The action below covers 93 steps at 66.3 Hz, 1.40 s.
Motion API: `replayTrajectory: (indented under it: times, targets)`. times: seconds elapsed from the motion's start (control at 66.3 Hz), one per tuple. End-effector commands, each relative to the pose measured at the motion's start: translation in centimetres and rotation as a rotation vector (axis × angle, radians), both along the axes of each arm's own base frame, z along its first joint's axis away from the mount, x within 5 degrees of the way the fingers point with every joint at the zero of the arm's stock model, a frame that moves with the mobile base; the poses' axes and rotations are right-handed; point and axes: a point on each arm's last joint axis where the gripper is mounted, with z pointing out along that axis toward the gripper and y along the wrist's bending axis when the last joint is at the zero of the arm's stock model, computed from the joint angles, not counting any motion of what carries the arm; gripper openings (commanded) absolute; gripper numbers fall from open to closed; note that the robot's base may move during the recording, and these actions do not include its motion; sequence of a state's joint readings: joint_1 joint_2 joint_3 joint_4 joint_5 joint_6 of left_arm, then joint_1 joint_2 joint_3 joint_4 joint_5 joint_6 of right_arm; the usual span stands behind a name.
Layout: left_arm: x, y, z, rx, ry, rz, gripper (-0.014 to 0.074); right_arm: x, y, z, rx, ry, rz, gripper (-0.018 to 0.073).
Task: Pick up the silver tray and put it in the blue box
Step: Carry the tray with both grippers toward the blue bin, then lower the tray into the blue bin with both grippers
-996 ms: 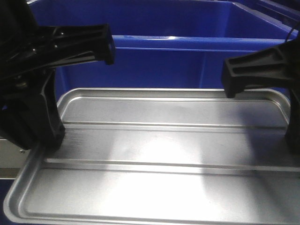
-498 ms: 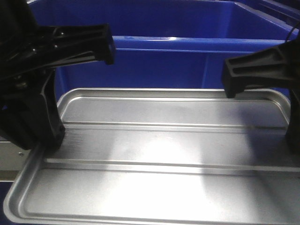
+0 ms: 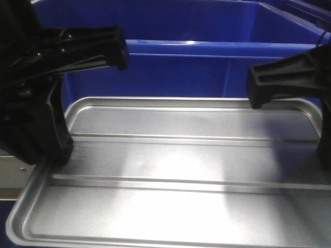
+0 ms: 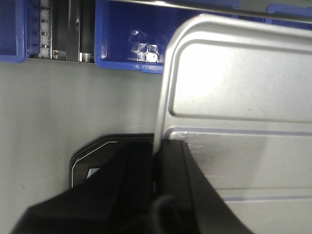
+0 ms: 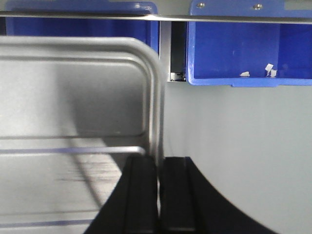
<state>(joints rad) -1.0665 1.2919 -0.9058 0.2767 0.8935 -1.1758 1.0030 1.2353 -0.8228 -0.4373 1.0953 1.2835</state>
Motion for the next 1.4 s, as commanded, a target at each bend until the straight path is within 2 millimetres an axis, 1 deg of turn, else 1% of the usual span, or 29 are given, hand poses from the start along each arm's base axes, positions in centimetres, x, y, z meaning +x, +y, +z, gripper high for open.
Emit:
replayTrajectory:
  times: [0.0, 0.075, 0.181, 0.272, 0.302, 0.392, 0.438, 0.604, 0.694, 0.755, 0.785, 0.83, 0.875, 0.921, 1.011, 1.117, 1.253, 1.388]
  targets:
    - [0.2, 0.8, 1.3, 0.025, -0.048, 0.016, -0.0104, -0.1, -1.5, 1.2, -0.108, -0.020, -0.041, 0.0060]
    - [0.2, 0.8, 1.3, 0.026, -0.049, 0.013, -0.0104, 0.0, -1.3, 1.2, -0.090, -0.032, -0.030, 0.0060]
    - [0.2, 0.7, 1.4, 0.046, -0.062, -0.036, -0.0104, 0.3, -0.8, 1.4, -0.052, -0.060, 0.021, 0.0060]
    - [0.2, 0.6, 1.9, 0.045, -0.073, -0.057, -0.0104, 0.4, -0.2, 2.2, -0.025, -0.067, 0.064, 0.0060]
    - [0.2, 0.6, 2.2, 0.041, -0.076, -0.060, -0.0104, 0.5, 0.0, 2.8, -0.014, -0.075, 0.074, 0.0060]
    - [0.2, 0.7, 3.6, 0.031, -0.092, -0.068, -0.0104, 0.8, 0.3, 4.5, -0.004, -0.094, 0.092, 0.0060]
    - [0.3, 0.8, 4.7, 0.028, -0.102, -0.065, -0.0104, 0.9, 0.5, 5.8, 0.005, -0.112, 0.111, 0.0060]
    - [0.3, 0.9, 8.2, -0.004, -0.168, -0.113, -0.0104, 1.4, 1.0, 9.3, 0.057, -0.187, 0.167, 0.0060]
    - [0.6, 0.7, 10.2, -0.029, -0.227, -0.147, -0.0104, 1.6, 1.3, 10.9, 0.085, -0.237, 0.192, 0.0060]
    - [0.9, 0.6, 11.2, -0.035, -0.264, -0.168, -0.0104, 1.8, 1.4, 11.9, 0.101, -0.271, 0.207, 0.0060]
    - [1.2, 0.6, 12.0, -0.043, -0.282, -0.173, -0.0104, 1.9, 1.4, 12.3, 0.110, -0.288, 0.215, 0.0060]
    - [1.7, 0.5, 12.4, -0.038, -0.296, -0.180, -0.0104, 2.2, 1.5, 13.0, 0.128, -0.313, 0.226, 0.0060]
    - [2.8, 0.5, 13.4, -0.032, -0.327, -0.181, -0.0104, 2.7, 1.5, 14.0, 0.152, -0.354, 0.238, 0.0060]
    - [3.6, 0.5, 13.8, -0.027, -0.348, -0.183, -0.0104, 3.3, 1.4, 14.6, 0.172, -0.385, 0.232, 0.0060]
    - [4.9, 0.5, 15.2, -0.052, -0.401, -0.186, -0.0104, 4.5, 1.0, 15.5, 0.175, -0.427, 0.226, 0.0060]
    - [6.5, 0.2, 16.3, -0.093, -0.453, -0.201, -0.0104, 6.3, 0.8, 16.2, 0.175, -0.488, 0.228, 0.0060]
    - [8.8, -0.1, 16.8, -0.140, -0.484, -0.215, -0.0104, 8.9, 0.9, 16.8, 0.192, -0.547, 0.233, 0.0059]
    - [11.0, -0.3, 16.4, -0.185, -0.516, -0.196, -0.0104, 11.6, 1.2, 16.6, 0.191, -0.597, 0.233, 0.0059]
